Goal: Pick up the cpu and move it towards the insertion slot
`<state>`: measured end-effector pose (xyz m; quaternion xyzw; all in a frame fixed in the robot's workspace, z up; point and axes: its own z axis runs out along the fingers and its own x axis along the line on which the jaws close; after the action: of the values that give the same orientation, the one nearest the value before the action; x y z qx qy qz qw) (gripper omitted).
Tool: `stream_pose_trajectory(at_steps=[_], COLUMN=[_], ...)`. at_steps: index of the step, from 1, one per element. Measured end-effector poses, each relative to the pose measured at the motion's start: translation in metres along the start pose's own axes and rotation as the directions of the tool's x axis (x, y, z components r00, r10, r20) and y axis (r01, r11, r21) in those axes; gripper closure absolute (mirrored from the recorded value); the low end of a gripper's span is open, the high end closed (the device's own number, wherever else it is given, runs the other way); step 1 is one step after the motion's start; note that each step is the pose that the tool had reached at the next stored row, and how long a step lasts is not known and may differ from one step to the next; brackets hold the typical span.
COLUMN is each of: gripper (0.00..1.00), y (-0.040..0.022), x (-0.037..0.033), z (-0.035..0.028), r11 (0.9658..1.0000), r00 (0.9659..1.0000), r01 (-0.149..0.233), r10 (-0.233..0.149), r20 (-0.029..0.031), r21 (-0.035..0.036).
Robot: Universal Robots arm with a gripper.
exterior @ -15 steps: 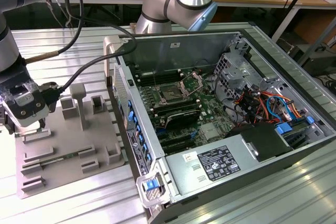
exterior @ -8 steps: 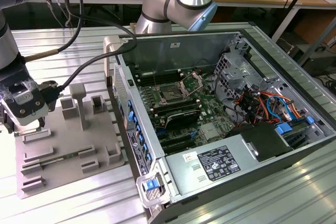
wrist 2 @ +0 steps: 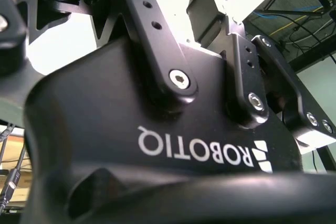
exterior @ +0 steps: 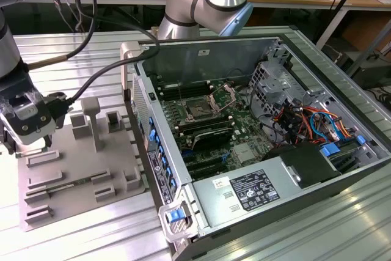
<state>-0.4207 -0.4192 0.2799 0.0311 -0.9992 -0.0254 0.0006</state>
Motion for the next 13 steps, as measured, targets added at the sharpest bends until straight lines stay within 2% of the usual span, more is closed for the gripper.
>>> stream_pose_trajectory(at_steps=[13], gripper=[0.45], y=[0.0002], x=[0.0], z=[-0.0035], r11=[1.0], r00=[1.0], r01=[0.0], r10=[0.0], r20=[-0.0001], r21=[0.0])
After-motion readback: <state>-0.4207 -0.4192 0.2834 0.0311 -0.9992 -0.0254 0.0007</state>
